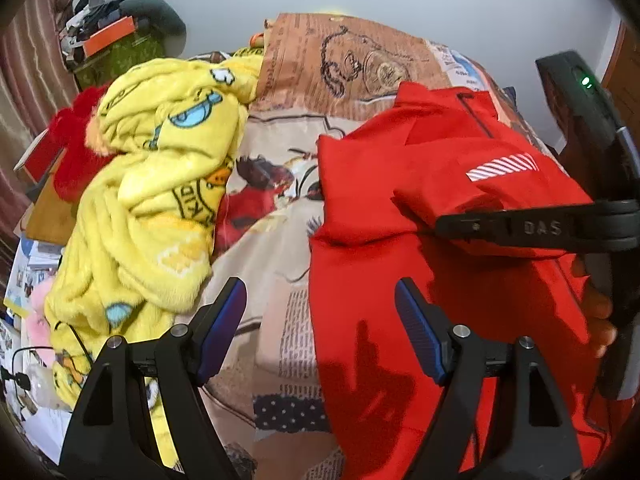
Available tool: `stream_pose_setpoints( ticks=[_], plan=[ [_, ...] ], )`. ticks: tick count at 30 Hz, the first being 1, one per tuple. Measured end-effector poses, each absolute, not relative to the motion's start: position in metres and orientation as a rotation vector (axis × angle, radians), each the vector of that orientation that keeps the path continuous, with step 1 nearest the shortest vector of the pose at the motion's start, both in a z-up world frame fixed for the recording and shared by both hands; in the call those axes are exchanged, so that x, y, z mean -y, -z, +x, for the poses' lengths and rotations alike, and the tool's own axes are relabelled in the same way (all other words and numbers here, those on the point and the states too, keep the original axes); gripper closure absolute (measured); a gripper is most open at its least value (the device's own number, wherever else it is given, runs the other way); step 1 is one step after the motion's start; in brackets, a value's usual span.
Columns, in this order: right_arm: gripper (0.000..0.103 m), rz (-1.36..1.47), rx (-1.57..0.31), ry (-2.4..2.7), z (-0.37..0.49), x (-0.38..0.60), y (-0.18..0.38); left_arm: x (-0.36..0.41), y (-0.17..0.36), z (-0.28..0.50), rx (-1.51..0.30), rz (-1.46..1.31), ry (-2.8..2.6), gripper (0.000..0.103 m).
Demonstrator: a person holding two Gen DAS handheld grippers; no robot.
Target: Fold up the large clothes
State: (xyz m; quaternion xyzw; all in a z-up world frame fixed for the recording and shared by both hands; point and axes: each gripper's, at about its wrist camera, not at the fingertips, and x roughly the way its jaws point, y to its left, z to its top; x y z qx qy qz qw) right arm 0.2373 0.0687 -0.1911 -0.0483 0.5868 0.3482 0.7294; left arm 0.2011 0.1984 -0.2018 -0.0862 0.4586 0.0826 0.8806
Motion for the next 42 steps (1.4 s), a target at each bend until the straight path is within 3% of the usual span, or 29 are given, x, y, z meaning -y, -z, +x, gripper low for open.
stream_pose_setpoints(
  ticks=[2,6,13,17,28,30,31,32,34,37,42],
  plan=[
    [0.091,-0.143,-1.308,-0.768,0.233,-0.066,0.187,-0.196,0.206,0.201,-0.968,-0.184,-0.168,0.027],
    [0.059,-0.143,-1.273,-0.770,0.234,-0.043,0.165,-0.187,0.209,0.207,-0.978,-0.195,-0.145,0.027],
    [0.058,-0.087,-1.131,-0.678,0.254,0.029,0.116,-0.152,0.203,0.232,-0.968,-0.139,-0.079,0.027],
    [0.050,-0.099,-1.069,-0.581,0.270,0.082,0.102,-0.125,0.210,0.256,-0.977,-0.039,-0.078,0.027],
    [0.049,-0.073,-1.087,-0.361,0.297,0.191,0.123,-0.088,0.250,0.311,-1.020,0.118,-0.125,0.029],
    [0.049,-0.080,-1.099,-0.320,0.301,0.203,0.134,-0.094,0.249,0.317,-1.022,0.071,-0.122,0.038],
    [0.049,-0.082,-1.110,-0.297,0.304,0.208,0.142,-0.097,0.248,0.320,-1.029,0.043,-0.115,0.049],
    [0.049,-0.078,-1.121,-0.281,0.307,0.212,0.148,-0.099,0.247,0.323,-1.036,0.021,-0.113,0.067],
    [0.049,-0.049,-1.136,-0.272,0.312,0.221,0.157,-0.108,0.243,0.329,-1.048,-0.026,-0.115,0.090],
    [0.049,0.016,-1.145,-0.266,0.318,0.226,0.166,-0.126,0.226,0.330,-0.993,-0.097,-0.123,0.098],
    [0.049,-0.009,-1.133,-0.267,0.319,0.220,0.177,-0.158,0.205,0.327,-0.919,-0.165,-0.160,0.099]
  ],
)
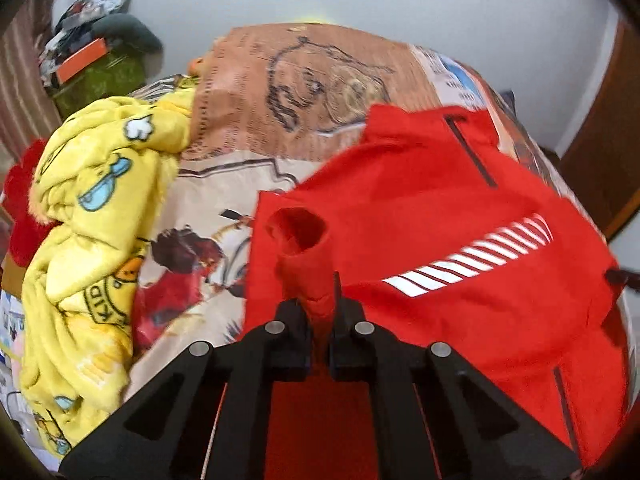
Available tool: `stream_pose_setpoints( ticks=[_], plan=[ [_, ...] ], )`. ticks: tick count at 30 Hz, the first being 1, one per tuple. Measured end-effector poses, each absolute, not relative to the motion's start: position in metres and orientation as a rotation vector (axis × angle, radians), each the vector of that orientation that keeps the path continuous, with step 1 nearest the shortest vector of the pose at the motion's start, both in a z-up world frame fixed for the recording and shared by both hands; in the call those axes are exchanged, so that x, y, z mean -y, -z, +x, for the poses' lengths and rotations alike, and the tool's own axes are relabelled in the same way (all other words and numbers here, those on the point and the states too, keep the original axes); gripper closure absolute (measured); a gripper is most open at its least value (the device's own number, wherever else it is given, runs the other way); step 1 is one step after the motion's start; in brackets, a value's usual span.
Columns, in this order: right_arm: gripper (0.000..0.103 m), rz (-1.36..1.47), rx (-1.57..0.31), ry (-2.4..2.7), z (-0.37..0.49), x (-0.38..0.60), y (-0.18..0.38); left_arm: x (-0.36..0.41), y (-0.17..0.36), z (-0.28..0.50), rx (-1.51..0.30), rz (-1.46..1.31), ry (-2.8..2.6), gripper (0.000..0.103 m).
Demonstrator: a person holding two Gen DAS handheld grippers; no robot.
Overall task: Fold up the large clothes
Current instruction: 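Release the folded side with the right gripper and smooth the jacket, then grasp the red jacket's collar edge with both grippers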
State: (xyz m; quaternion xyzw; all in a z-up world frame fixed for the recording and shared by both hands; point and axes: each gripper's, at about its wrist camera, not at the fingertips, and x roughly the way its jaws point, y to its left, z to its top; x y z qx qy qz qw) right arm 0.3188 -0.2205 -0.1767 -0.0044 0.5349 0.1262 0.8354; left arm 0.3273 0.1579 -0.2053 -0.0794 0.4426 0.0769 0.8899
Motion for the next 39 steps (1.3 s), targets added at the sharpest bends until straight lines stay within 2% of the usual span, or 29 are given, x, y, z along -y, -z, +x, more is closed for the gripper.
stream_pose_setpoints(
  ticks=[3,6,9,12,13,14,24,31,39],
  plan=[
    [0.048,-0.032,-1.159,-0.272,0.317,0.218,0.191,-0.172,0.215,0.325,-0.949,-0.204,-0.166,0.099],
    [0.038,-0.031,-1.155,-0.267,0.314,0.219,0.200,-0.175,0.236,0.320,-1.014,-0.206,-0.178,0.097],
    [0.036,-0.021,-1.150,-0.272,0.309,0.222,0.200,-0.176,0.265,0.312,-1.102,-0.210,-0.185,0.090],
    [0.035,-0.036,-1.163,-0.276,0.307,0.222,0.198,-0.177,0.276,0.301,-1.122,-0.167,-0.238,0.063],
    [0.035,-0.044,-1.170,-0.276,0.307,0.222,0.198,-0.179,0.274,0.296,-1.109,-0.149,-0.270,0.046],
    [0.035,-0.051,-1.177,-0.275,0.306,0.222,0.197,-0.181,0.272,0.293,-1.108,-0.138,-0.290,0.038],
    [0.035,-0.080,-1.088,-0.263,0.307,0.222,0.156,-0.195,0.217,0.292,-1.047,-0.071,-0.251,0.038],
    [0.035,-0.070,-0.966,-0.289,0.330,0.205,0.116,-0.168,0.159,0.338,-0.927,-0.075,-0.129,0.035],
    [0.035,-0.047,-0.926,-0.343,0.376,0.172,0.110,-0.143,0.152,0.412,-0.898,-0.056,-0.051,0.034]
  ],
)
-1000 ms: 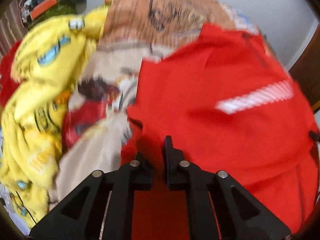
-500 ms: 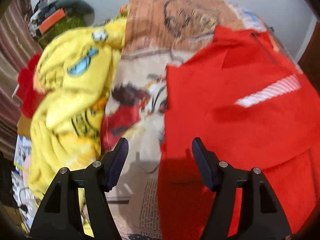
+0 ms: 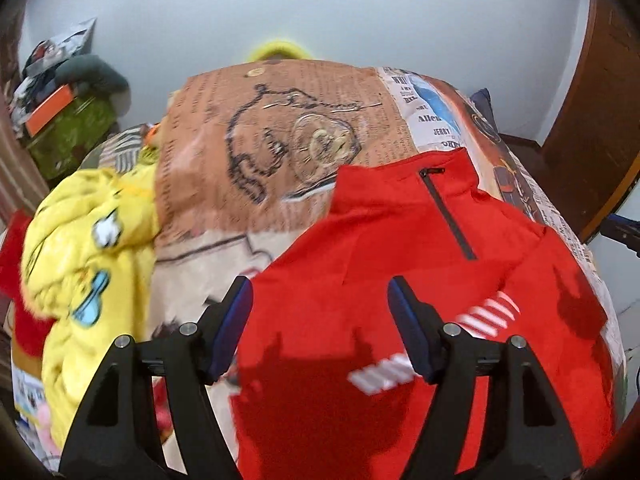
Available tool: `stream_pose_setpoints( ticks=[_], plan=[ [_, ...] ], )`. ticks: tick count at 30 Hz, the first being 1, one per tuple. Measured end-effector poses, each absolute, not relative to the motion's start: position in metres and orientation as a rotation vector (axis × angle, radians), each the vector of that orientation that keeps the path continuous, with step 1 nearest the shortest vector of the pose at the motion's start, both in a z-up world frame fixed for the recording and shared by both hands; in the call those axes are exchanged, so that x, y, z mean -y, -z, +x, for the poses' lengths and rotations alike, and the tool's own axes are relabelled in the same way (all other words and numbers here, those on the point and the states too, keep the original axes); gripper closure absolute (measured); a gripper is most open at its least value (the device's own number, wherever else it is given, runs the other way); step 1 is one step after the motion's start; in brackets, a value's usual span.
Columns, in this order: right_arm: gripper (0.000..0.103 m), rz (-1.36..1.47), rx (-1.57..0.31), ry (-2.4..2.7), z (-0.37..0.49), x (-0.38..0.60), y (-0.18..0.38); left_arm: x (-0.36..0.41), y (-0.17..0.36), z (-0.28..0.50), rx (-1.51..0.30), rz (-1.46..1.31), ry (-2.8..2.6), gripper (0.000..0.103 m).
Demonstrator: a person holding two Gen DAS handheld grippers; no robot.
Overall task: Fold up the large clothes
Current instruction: 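Grasp the red jacket's collar edge with both grippers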
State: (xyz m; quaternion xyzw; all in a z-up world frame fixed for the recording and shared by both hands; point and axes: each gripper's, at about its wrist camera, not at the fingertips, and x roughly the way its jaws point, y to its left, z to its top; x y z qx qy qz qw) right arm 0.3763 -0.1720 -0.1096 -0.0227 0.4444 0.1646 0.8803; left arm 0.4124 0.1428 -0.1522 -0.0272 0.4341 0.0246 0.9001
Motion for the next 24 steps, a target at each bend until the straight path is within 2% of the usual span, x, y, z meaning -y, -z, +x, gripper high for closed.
stream_pose_setpoints(
  ticks=[17,21,24],
  plan=[
    [0.035,0.068,-1.087,-0.408,0.503,0.111,0.193,-0.147,0.241,0.563,-0.988,-0.220,-0.012,0.034],
    [0.035,0.021,-1.102,-0.366,0.528,0.096,0.210,-0.157,0.264,0.587,-1.019,-0.205,-0.074,0.034],
    [0.040,0.045,-1.110,-0.405,0.537,0.092,0.218,-0.163,0.283,0.598,-1.043,-0.265,-0.053,0.036]
  ],
)
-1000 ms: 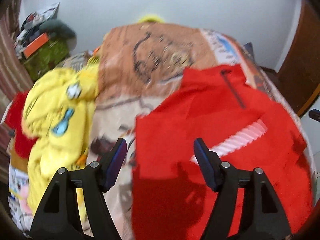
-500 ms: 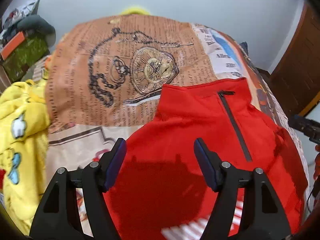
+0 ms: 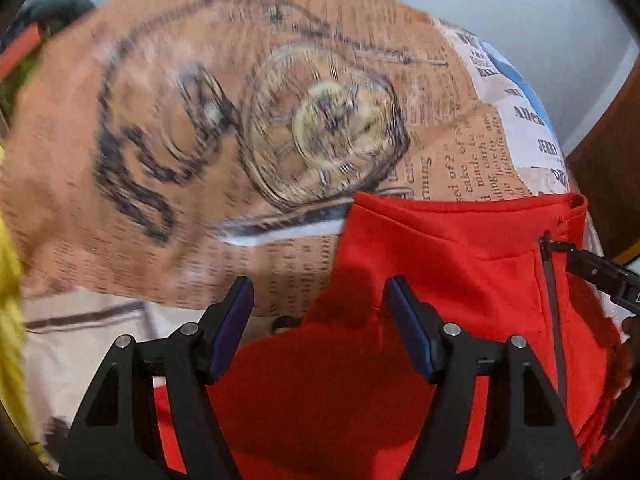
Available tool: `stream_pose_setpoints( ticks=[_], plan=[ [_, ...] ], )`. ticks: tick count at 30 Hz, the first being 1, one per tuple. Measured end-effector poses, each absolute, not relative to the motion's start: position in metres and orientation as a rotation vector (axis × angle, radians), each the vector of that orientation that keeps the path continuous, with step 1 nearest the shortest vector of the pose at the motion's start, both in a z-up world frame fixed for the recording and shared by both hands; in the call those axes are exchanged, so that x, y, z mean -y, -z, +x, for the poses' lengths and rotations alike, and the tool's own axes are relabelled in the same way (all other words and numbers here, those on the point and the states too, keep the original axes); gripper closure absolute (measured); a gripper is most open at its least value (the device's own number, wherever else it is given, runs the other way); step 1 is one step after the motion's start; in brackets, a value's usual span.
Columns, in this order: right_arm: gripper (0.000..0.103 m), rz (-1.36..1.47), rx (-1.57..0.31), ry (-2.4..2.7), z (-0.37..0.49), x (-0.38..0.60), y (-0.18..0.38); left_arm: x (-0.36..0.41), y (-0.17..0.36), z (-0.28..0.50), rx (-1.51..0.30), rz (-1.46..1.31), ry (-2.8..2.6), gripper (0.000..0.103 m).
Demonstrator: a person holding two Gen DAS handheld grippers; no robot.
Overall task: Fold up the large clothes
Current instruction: 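Grasp the red jacket's collar edge with both grippers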
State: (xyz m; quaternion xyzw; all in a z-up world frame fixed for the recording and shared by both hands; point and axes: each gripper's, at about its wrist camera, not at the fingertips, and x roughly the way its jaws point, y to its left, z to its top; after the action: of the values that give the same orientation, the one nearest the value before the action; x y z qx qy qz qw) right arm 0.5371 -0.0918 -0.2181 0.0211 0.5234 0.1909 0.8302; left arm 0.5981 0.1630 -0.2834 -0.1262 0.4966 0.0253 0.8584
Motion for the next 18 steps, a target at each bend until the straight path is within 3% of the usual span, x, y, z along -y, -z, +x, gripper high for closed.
stream_pose_setpoints(
  ticks=[3,5,7,8,11,18],
  plan=[
    [0.054,0.089,-1.095,-0.470,0.536,0.095,0.217,-0.165,0.288,0.599,-1.022,-0.328,0.004,0.051],
    [0.064,0.091,-1.084,-0.502,0.534,0.096,0.216,-0.165,0.290,0.598,-1.015,-0.388,0.070,0.077],
    [0.083,0.096,-1.081,-0.527,0.531,0.094,0.216,-0.162,0.289,0.597,-1.012,-0.396,0.062,0.080],
    [0.088,0.101,-1.085,-0.543,0.530,0.092,0.215,-0.159,0.286,0.596,-1.011,-0.375,0.058,0.089],
    [0.090,0.070,-1.068,-0.544,0.523,0.090,0.210,-0.144,0.275,0.591,-1.011,-0.271,0.025,0.095],
    [0.090,0.073,-0.984,-0.598,0.485,0.102,0.166,-0.137,0.218,0.553,-0.935,-0.169,0.037,0.096]
  ],
)
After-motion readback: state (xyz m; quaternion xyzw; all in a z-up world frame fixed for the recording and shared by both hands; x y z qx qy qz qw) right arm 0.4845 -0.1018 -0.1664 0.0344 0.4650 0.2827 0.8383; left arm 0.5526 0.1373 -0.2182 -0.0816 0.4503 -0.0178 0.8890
